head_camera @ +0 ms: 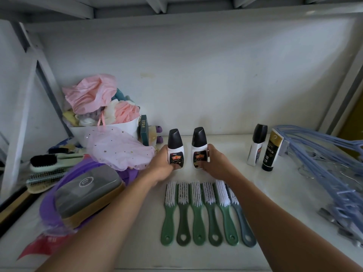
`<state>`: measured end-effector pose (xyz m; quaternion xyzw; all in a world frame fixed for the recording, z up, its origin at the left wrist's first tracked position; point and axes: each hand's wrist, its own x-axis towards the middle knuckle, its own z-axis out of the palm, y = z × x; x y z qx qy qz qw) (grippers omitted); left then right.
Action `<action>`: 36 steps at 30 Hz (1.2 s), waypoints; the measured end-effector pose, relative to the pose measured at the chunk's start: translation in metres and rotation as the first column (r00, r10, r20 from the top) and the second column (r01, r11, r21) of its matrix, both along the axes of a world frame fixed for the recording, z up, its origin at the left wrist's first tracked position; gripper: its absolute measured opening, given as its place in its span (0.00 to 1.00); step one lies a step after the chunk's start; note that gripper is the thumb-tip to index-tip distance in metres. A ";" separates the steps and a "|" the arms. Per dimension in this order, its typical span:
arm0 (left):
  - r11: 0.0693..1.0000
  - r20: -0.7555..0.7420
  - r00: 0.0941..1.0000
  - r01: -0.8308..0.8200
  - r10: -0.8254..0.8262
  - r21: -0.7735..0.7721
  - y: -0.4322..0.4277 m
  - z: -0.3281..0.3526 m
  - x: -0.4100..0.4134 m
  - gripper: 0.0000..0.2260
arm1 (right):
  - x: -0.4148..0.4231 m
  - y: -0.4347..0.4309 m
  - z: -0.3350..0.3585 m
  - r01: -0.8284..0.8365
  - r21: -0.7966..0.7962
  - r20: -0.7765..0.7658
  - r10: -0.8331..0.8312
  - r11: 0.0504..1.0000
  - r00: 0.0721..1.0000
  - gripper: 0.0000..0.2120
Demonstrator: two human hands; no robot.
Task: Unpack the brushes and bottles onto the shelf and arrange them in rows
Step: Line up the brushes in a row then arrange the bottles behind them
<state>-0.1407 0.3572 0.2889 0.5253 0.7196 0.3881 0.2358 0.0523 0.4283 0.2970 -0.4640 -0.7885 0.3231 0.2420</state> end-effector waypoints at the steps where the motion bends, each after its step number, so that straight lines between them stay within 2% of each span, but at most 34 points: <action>1: 1.000 -0.008 1.000 0.005 -0.005 0.005 -0.001 0.000 -0.001 0.25 | -0.001 0.000 0.000 0.001 -0.001 0.003 -0.001 1.000 1.000 0.18; 7: 1.000 -0.107 0.994 0.008 -0.008 0.003 -0.004 0.002 -0.002 0.27 | -0.004 -0.002 0.001 0.005 0.005 0.012 -0.005 1.000 1.000 0.17; 12: 1.000 -0.132 0.991 -0.001 0.000 -0.005 -0.004 0.002 -0.003 0.29 | -0.005 -0.004 0.001 0.015 0.005 -0.002 -0.015 1.000 1.000 0.17; 25: 1.000 -0.140 0.990 0.010 -0.008 0.019 -0.008 0.005 -0.001 0.25 | -0.009 -0.004 0.001 -0.001 -0.014 0.041 0.001 1.000 0.999 0.16; 36: 1.000 -0.126 0.992 0.006 -0.005 0.014 -0.005 0.001 -0.003 0.26 | -0.012 -0.004 0.002 0.007 -0.014 0.072 -0.006 1.000 0.997 0.15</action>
